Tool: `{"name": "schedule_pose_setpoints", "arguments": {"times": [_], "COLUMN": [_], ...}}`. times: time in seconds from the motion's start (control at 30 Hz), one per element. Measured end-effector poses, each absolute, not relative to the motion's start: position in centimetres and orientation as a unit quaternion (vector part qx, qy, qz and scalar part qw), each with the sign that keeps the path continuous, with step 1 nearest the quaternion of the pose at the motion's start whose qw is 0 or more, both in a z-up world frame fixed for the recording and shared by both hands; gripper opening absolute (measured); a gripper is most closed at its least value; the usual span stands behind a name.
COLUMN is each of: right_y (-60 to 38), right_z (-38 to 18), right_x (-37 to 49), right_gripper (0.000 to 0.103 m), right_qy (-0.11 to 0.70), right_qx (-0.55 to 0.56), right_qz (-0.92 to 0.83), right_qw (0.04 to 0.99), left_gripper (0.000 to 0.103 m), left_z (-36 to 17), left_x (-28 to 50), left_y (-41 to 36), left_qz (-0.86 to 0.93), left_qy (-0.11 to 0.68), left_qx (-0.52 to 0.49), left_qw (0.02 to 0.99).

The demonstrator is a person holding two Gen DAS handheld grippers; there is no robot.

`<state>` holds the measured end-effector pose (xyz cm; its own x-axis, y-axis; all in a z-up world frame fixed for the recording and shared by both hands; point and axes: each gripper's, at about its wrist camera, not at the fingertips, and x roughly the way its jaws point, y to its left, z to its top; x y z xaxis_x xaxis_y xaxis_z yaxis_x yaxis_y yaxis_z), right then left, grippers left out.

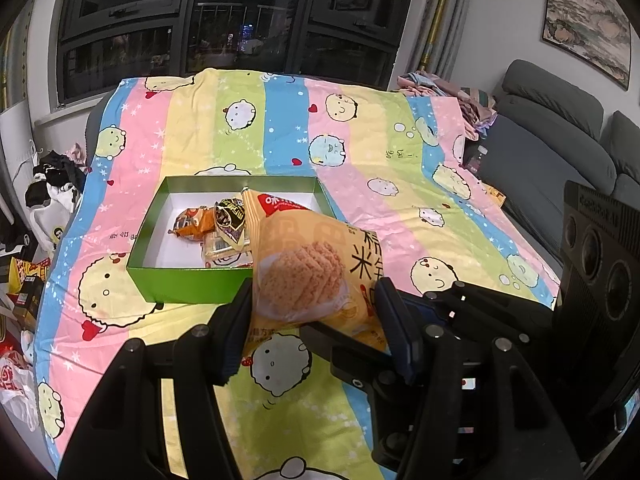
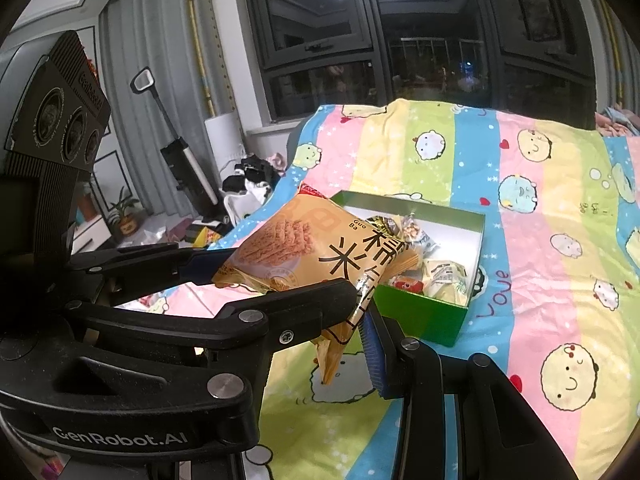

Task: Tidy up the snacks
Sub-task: 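Carry the yellow bag with both grippers over the green box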

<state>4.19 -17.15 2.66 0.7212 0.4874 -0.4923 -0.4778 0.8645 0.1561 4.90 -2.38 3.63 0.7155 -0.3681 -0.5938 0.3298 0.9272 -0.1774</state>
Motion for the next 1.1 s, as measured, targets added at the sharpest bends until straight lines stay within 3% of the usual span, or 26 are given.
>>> {"name": "schedule_pose_setpoints", "arguments": {"times": [1.1], "right_y": [-17.8], "right_z": [3.8], "right_x": [7.8], "right_gripper": [0.041], "right_qy": [0.242], "right_qx": [0.011], "right_qz": [0.250], "right_qw": [0.937], "left_gripper": [0.059], "left_z": [5.0], "left_x": [8.9], "left_y": [-2.9], "left_qz": [-0.197], "left_qy": [0.305], "left_qx": [-0.011], "left_qw": [0.932]}}
